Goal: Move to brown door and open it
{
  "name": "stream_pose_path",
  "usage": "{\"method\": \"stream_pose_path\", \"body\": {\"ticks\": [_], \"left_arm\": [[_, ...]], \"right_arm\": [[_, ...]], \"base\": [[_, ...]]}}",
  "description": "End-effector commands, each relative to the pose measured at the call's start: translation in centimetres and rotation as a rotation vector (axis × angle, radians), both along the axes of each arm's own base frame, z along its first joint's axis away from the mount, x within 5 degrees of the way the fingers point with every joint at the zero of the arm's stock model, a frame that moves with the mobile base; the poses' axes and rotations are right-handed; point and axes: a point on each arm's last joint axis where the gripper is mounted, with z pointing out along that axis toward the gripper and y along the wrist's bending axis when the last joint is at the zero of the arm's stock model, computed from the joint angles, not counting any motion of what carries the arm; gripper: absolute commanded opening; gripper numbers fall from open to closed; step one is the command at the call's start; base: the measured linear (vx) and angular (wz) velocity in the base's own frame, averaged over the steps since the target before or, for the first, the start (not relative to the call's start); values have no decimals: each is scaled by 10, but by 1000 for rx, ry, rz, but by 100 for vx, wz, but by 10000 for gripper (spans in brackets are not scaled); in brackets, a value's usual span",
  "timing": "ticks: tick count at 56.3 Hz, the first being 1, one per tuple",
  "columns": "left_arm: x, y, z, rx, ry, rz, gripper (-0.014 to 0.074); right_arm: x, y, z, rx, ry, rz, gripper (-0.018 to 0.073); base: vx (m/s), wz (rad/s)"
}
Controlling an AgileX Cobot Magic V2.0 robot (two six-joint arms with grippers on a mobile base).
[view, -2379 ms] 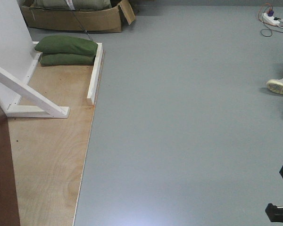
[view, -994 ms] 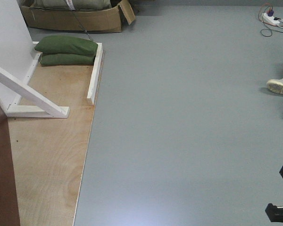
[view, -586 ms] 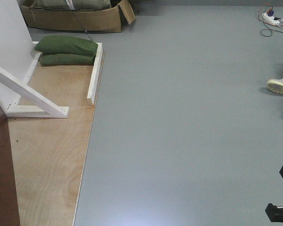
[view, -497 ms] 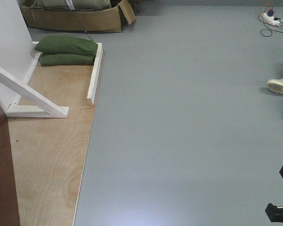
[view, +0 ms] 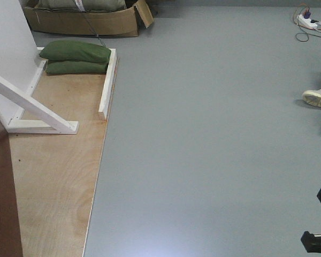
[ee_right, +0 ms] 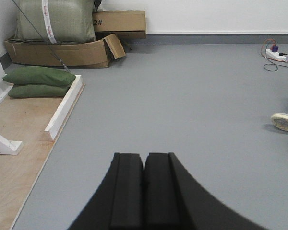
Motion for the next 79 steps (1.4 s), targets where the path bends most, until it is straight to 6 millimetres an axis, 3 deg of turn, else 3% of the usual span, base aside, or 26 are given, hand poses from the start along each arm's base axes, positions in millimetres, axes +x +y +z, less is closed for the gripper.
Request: {"method": "stream_pose_path", "body": {"ticks": [1,7,13,19,27,35,42,63,73,79], "left_arm": [[-16,12,5,47,126,286,4],[-35,29,-3,-16,227,601,4],[-58,39,-7,-168,142,845,4],[-76,41,-7,-310,-124,957,4],[-81,43,-11,-506,-566,851,4],[-64,51,-19,-728,-796,633,4],[-47,58,-23,-821,-845,574,4],[-25,68,-13,-635,-792,676,7],[-25,68,-11,-609,-794,683,11],[-11,74,-8,-525,-759,734,12]], "right_arm": [[2,-1,5,-7,-77,-4,0],[2,-1,5,-7,-77,-4,0],[2,-1,5,-7,-77,-4,0],[2,-1,5,-7,-77,-4,0],[2,-1,5,-7,-77,-4,0],[2,-1,5,-7,-77,-4,0],[2,-1,5,-7,-77,-4,0],[2,-1,5,-7,-77,-4,0],[2,-1,5,-7,-77,-4,0],[2,-1,5,-7,-77,-4,0]], "base": [[0,0],[0,0],[0,0],[0,0],[0,0],[0,0],[0,0],[0,0],[0,0],[0,0]]}}
